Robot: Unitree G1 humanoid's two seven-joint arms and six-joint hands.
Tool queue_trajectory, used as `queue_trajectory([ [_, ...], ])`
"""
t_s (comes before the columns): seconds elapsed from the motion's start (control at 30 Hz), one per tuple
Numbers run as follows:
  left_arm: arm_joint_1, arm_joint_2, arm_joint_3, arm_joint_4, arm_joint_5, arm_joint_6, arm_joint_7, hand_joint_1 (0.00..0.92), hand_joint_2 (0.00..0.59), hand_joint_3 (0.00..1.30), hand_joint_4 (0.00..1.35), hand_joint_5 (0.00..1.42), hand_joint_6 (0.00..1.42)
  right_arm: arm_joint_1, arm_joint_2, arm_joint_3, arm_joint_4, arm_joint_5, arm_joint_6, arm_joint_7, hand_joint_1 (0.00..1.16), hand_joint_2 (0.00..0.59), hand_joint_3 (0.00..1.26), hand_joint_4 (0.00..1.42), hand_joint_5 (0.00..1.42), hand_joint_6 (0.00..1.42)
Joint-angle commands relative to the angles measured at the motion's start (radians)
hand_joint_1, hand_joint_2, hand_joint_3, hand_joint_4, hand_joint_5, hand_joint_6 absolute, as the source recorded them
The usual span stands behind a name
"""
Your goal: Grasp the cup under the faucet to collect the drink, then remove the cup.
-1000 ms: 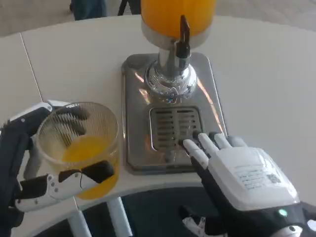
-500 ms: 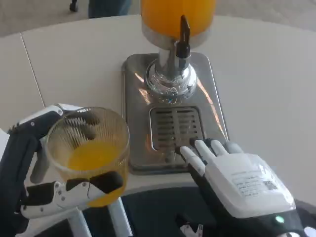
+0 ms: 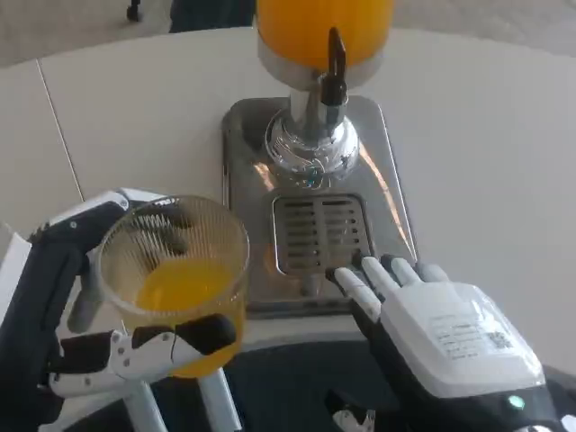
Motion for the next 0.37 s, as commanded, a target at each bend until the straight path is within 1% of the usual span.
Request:
queue_trajectory([
  [0.03,-0.009,-0.006,-0.003,-0.027,-0.022,-0.03,-0.003,0.583,0.017,0.93,1.16,1.38,1.42,0.008,0.024,-0.001,-0.018,0.005,0.006,-0.015,0.68,0.384,0.06,0.0,0.0,0.0],
  [0.37,-0.004,-0.011,-0.005,-0.035,-0.023,-0.033,-0.01,0.583,0.017,0.93,1.16,1.38,1.42,0.012,0.023,-0.008,-0.022,0.014,0.005,-0.018,0.67,0.383,0.06,0.0,0.0,0.0],
])
